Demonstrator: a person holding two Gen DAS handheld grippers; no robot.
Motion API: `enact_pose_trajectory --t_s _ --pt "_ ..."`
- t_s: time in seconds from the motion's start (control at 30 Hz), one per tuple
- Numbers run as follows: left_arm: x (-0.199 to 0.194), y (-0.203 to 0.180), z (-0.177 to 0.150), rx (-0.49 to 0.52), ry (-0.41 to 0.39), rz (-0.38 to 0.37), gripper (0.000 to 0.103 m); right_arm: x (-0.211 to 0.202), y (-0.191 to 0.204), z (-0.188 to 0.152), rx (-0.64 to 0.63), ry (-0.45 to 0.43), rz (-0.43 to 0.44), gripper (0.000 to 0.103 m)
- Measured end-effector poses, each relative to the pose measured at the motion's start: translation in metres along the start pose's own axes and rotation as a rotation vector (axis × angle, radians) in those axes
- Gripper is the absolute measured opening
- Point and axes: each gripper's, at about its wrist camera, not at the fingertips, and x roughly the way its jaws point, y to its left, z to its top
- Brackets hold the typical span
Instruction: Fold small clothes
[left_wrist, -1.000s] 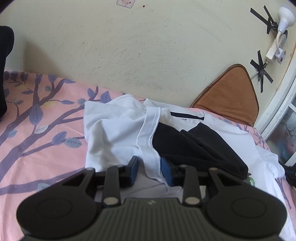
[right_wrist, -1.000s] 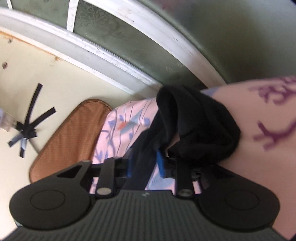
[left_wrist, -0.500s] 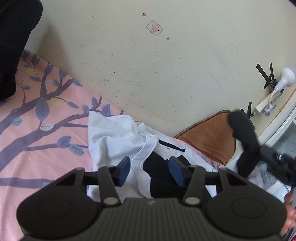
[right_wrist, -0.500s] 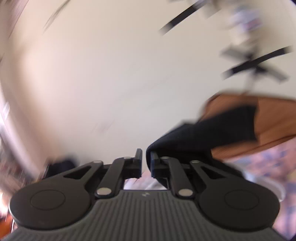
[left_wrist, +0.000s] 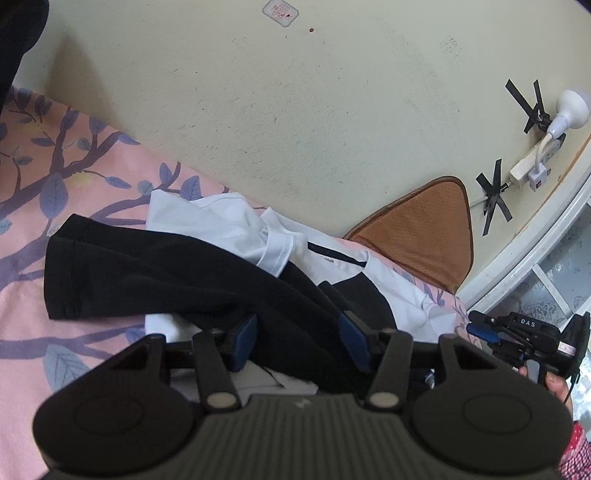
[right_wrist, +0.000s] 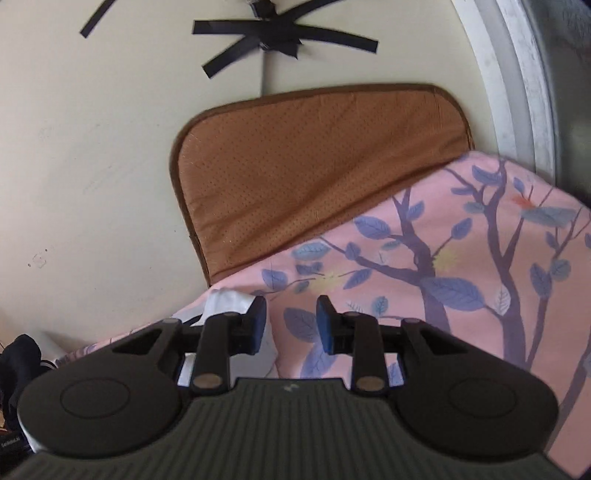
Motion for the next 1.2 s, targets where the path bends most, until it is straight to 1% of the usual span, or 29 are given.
enact_pose_trajectory --t_s 0.07,0.13,0.17,0.2,0.23,0.27,0.3,0.33,0.37,0.4,0.47,0.5,0.53,0.57,0.6,0.67,0.7,0.73,0.77,0.8,0.83,0.87,0.9,0.97,1.03,1.1,1.13,1.2 --pt "0.001 0.003 0.001 -0.014 0.003 0.003 0.047 0.014 0.008 -0.006 -0.003 0.052 0.031 0.034" --pt "0.001 0.004 0.001 -0.019 0.005 0.006 0.046 0.032 0.024 -0.009 -0.035 0.113 0.049 0.039" --pt "0.002 0.003 0.001 -0.017 0.004 0.009 0.045 0.041 0.03 -0.01 -0.053 0.147 0.04 0.037" --pt "0.001 0.003 0.001 -0.012 0.001 0.017 0.042 0.048 0.035 -0.009 -0.058 0.166 0.032 0.01" --pt "0.001 0.003 0.001 -0.007 -0.002 0.026 0.037 0.049 0.038 -0.004 -0.053 0.152 0.027 0.007" --pt "0.002 0.003 0.001 -0.006 -0.001 0.036 0.035 0.046 0.04 0.003 -0.052 0.105 0.013 0.005" --pt "0.003 0.004 0.001 -0.013 0.002 0.041 0.031 0.041 0.041 0.014 -0.048 0.039 -0.013 0.005" --pt "0.005 0.005 0.001 -0.022 0.008 0.04 0.03 0.04 0.041 0.025 -0.038 -0.015 -0.046 0.005" --pt "0.007 0.007 0.001 -0.031 0.017 0.037 0.03 0.041 0.042 0.034 -0.04 -0.047 -0.07 0.005" --pt "0.008 0.007 0.001 -0.035 0.021 0.04 0.03 0.045 0.045 0.041 -0.049 -0.064 -0.078 0.003" --pt "0.009 0.007 0.0 -0.025 0.022 0.049 0.03 0.06 0.057 0.05 -0.113 -0.089 -0.107 0.003" --pt "0.009 0.007 0.0 -0.024 0.021 0.05 0.03 0.067 0.062 0.05 -0.156 -0.082 -0.13 0.003" --pt "0.009 0.007 0.0 -0.021 0.022 0.05 0.03 0.076 0.065 0.05 -0.181 -0.052 -0.154 0.003" --pt "0.009 0.008 0.0 -0.02 0.023 0.05 0.03 0.081 0.066 0.049 -0.179 -0.025 -0.17 0.007" --pt "0.008 0.009 0.0 -0.022 0.023 0.051 0.029 0.081 0.064 0.048 -0.164 -0.012 -0.161 0.007" --pt "0.008 0.011 0.002 -0.034 0.024 0.048 0.027 0.067 0.054 0.045 -0.128 -0.032 -0.111 0.008" --pt "0.009 0.011 0.002 -0.042 0.024 0.047 0.027 0.057 0.048 0.041 -0.113 -0.037 -0.093 0.012" --pt "0.009 0.012 0.003 -0.047 0.022 0.048 0.026 0.048 0.042 0.038 -0.103 -0.035 -0.08 0.017" --pt "0.009 0.012 0.003 -0.048 0.022 0.05 0.026 0.039 0.036 0.033 -0.099 -0.04 -0.078 0.032" --pt "0.009 0.012 0.003 -0.049 0.021 0.051 0.025 0.029 0.031 0.027 -0.098 -0.054 -0.082 0.045" --pt "0.009 0.013 0.004 -0.051 0.022 0.05 0.025 0.022 0.026 0.02 -0.097 -0.057 -0.084 0.049" --pt "0.009 0.013 0.004 -0.053 0.022 0.048 0.025 0.017 0.021 0.013 -0.092 -0.051 -0.079 0.053" --pt "0.009 0.014 0.004 -0.056 0.023 0.046 0.025 0.015 0.017 0.006 -0.087 -0.038 -0.069 0.053" --pt "0.009 0.014 0.004 -0.057 0.023 0.046 0.025 0.024 0.016 -0.001 -0.088 -0.003 -0.066 0.052" --pt "0.009 0.014 0.004 -0.054 0.022 0.048 0.025 0.035 0.019 -0.003 -0.087 0.047 -0.05 0.046" --pt "0.009 0.013 0.004 -0.049 0.021 0.052 0.025 0.049 0.024 0.004 -0.056 0.071 -0.024 0.015" --pt "0.009 0.012 0.003 -0.047 0.022 0.053 0.025 0.062 0.028 0.013 -0.043 0.076 -0.032 0.014" --pt "0.009 0.012 0.003 -0.041 0.024 0.051 0.025 0.089 0.037 0.032 -0.033 0.093 -0.073 0.01"
